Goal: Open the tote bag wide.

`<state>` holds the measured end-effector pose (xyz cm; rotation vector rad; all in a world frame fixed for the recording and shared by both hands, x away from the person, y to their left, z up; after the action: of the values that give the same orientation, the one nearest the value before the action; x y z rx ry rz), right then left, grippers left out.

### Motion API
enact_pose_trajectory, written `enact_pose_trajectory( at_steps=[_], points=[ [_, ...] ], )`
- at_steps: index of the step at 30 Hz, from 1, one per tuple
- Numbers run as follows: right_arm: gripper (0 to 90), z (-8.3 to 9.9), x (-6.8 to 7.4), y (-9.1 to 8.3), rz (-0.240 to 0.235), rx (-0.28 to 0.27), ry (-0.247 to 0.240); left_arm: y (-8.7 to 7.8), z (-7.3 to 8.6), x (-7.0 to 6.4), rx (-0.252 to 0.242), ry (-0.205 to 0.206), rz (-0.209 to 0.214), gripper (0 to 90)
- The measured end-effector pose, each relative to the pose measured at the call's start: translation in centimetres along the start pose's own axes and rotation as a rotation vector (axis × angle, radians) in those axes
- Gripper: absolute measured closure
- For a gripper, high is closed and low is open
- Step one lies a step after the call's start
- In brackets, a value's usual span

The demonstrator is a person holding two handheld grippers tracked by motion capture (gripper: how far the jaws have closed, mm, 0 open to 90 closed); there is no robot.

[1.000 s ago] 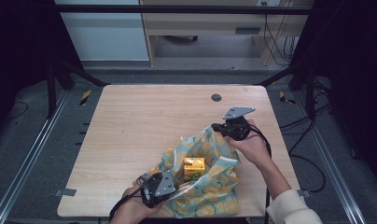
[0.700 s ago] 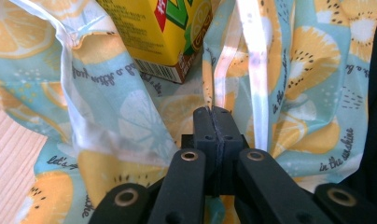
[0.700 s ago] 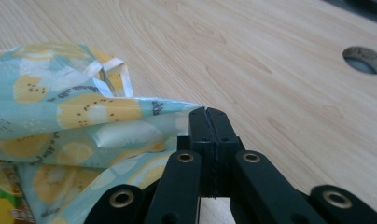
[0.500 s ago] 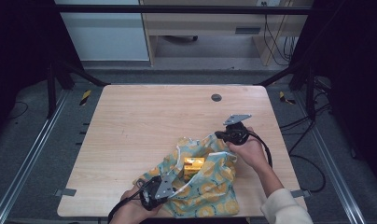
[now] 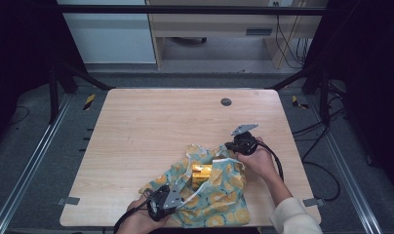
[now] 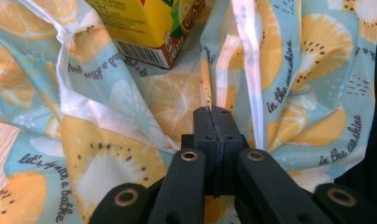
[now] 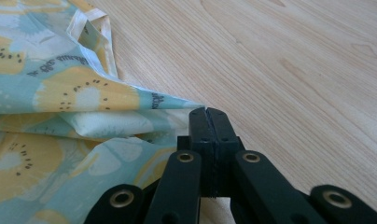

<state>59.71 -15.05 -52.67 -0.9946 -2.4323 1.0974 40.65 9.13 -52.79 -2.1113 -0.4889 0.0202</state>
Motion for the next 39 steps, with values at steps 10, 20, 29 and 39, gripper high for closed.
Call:
enact_pose_trajectory(
  at_steps=[10,20,29,39],
  points=[
    [90.0,0.2,-0.5,0.5,0.049,0.027,0.000,0.0,0.1,-0.1,0.006,0.000,0.006,90.0],
    [89.7,0.3,-0.5,0.6,0.060,0.039,0.000,-0.1,0.2,-0.2,-0.002,-0.008,0.009,90.0],
    [53.2,-1.3,-0.6,-2.6,0.091,-0.061,0.019,-1.8,-0.9,0.8,-0.161,-0.090,-0.068,56.5],
    [38.9,-3.1,1.7,-9.2,0.073,-0.186,-0.016,-4.6,-2.3,1.7,-0.264,-0.126,-0.131,52.9]
  ],
)
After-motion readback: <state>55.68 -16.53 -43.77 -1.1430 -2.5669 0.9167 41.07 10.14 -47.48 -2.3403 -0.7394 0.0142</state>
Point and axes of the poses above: each handheld gripper's, and its own axes: y roughly forward along the jaws, z roughly out of its underside, x roughly to its left, the point moved 6 cm from there along y, roughly forward along the jaws, and after that the axes turned 3 degrees about x, right-handed, at the moved point
